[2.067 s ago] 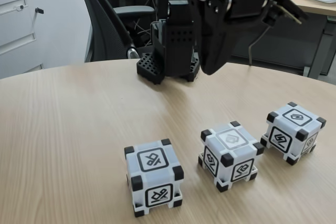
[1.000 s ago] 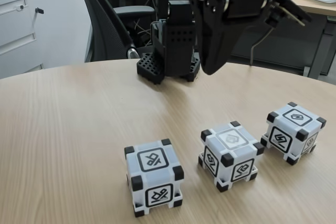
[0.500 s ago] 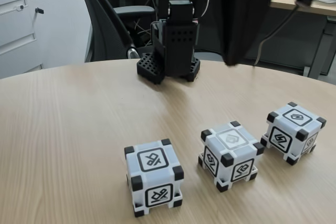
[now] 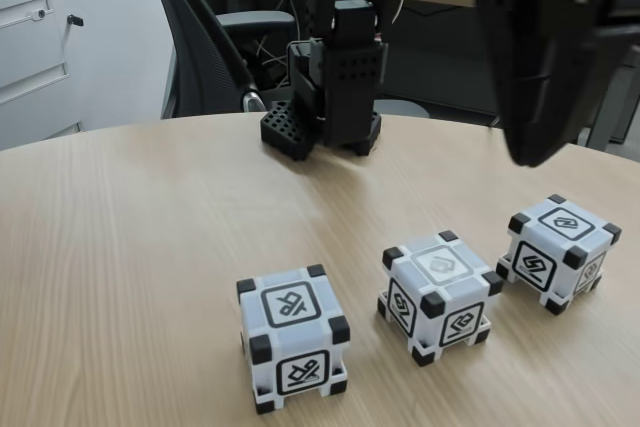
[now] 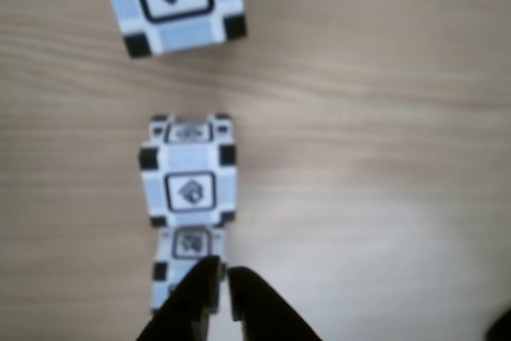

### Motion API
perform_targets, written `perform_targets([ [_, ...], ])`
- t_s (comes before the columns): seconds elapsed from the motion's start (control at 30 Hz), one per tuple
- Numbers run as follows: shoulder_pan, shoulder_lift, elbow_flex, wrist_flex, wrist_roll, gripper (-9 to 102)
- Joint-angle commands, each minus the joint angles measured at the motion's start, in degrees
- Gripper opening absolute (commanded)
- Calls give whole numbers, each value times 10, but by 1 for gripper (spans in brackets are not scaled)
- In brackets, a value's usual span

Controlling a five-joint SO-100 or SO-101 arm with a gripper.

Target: Stack cubes from left to right.

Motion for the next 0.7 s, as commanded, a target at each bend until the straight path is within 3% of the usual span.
perform_targets([
  [0.0, -38, 8, -17, 12, 5, 0],
  [0.67, -44, -25, 11, 12, -4, 0],
])
